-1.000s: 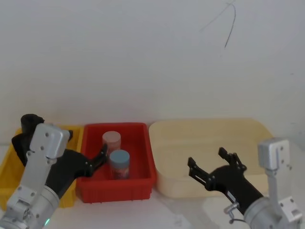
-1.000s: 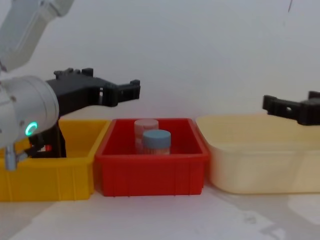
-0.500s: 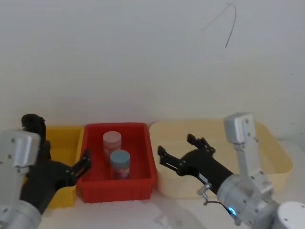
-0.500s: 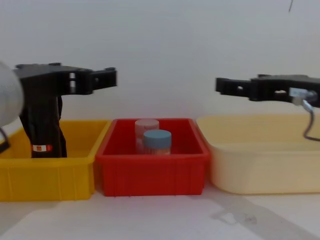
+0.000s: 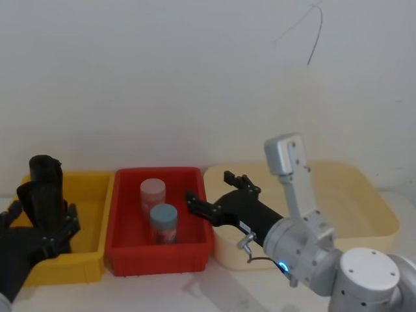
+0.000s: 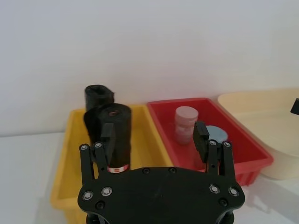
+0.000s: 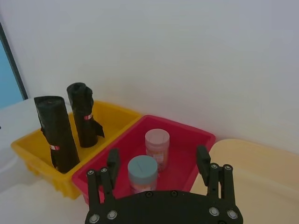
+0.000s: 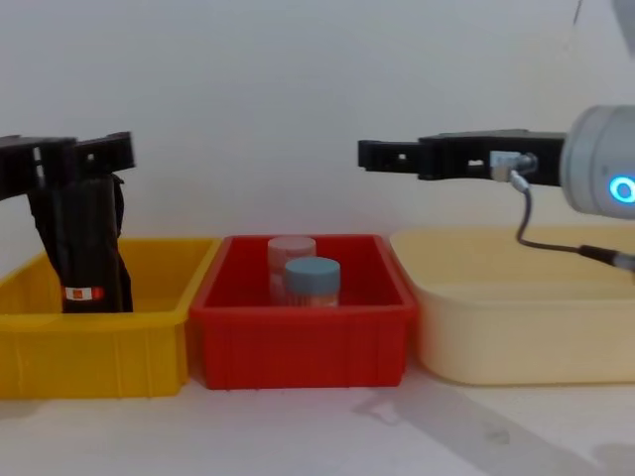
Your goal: Pick up the garbage bag with the one hand and transfer it to the other hand.
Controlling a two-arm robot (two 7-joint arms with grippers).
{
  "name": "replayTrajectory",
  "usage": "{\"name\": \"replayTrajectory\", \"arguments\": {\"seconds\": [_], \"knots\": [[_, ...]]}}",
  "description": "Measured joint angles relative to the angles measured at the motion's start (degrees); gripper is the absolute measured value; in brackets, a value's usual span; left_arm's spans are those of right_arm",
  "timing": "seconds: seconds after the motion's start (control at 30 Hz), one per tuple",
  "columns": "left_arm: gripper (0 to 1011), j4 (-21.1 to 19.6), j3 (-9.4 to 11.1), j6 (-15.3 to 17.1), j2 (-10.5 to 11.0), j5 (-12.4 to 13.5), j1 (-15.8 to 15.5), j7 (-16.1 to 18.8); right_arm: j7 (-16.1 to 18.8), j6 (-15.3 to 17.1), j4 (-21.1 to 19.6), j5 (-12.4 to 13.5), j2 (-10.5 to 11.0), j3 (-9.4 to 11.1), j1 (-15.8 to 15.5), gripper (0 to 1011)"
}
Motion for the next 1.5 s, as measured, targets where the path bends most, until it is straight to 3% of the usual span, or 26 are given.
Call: {"name": "replayTrajectory", "arguments": {"seconds": [0.3,0.57,1.5], "knots": [[1001,2.7,-2.4,-1.3,0.2,-1.1,-0.1,-1.2,0.0,0.9,2.8,-1.1,-1.9,-1.3,2.7,1001],[1002,6.7,-3.3,-1.8,0.1,-1.9,-2.3,-3.0,0.0,1.2,5.4,-2.2,-3.6,-2.3,4.7,1001],[1001,21.2,-2.6,-1.3,-2.5,-2.8,-13.5,-7.8,-1.1,0.8,12.9,-4.1,-7.4,-1.9,8.9,1001]]}}
